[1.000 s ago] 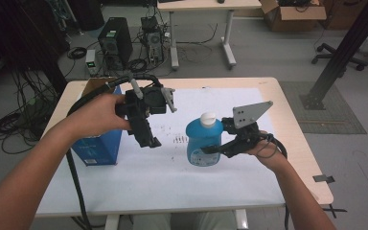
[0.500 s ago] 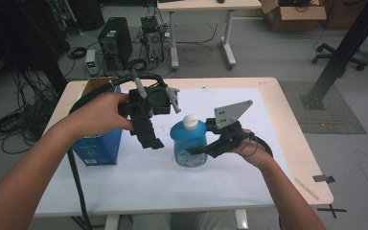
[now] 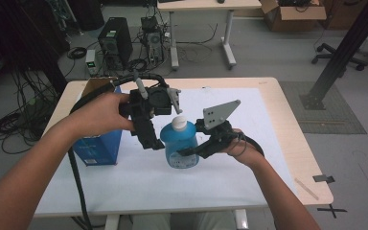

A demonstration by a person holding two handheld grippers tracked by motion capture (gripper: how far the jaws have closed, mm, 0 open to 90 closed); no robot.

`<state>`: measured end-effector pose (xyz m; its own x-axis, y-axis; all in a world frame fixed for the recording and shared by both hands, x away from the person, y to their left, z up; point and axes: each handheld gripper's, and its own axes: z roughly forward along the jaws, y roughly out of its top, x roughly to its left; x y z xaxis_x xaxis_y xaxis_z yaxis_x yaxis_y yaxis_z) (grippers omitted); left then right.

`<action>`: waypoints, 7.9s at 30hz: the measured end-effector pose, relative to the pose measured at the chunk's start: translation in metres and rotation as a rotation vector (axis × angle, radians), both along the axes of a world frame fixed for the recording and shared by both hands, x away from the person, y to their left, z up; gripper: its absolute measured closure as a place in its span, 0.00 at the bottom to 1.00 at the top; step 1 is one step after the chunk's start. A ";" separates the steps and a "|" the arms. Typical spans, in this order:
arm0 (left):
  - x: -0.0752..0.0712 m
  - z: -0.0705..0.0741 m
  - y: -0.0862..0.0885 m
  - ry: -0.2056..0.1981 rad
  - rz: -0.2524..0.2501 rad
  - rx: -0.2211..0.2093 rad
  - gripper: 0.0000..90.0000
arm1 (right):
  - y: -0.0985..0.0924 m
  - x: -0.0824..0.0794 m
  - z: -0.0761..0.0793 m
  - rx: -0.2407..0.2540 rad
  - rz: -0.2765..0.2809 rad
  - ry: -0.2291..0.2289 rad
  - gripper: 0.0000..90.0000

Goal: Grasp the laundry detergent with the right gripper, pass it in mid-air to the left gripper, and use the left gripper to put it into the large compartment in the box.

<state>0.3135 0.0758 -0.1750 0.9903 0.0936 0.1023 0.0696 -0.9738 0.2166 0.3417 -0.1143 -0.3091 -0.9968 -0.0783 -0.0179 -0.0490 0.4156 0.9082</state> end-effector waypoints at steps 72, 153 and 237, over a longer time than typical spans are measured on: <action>0.009 -0.019 -0.012 0.018 -0.013 0.021 0.19 | 0.034 0.002 0.008 -0.006 0.024 0.001 0.50; 0.033 0.010 0.002 -0.040 0.203 0.075 0.42 | -0.085 -0.019 0.023 -0.333 -0.313 -0.008 0.04; 0.076 0.080 0.154 -0.123 1.315 -0.025 0.42 | -0.164 -0.028 0.027 -0.591 -0.496 -0.024 0.04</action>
<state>0.3896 0.2294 -0.0946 0.1440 0.9751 0.1685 0.9327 -0.1906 0.3060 0.3138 -0.2783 -0.2816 -0.9174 0.3746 -0.1341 0.2531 0.8095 0.5298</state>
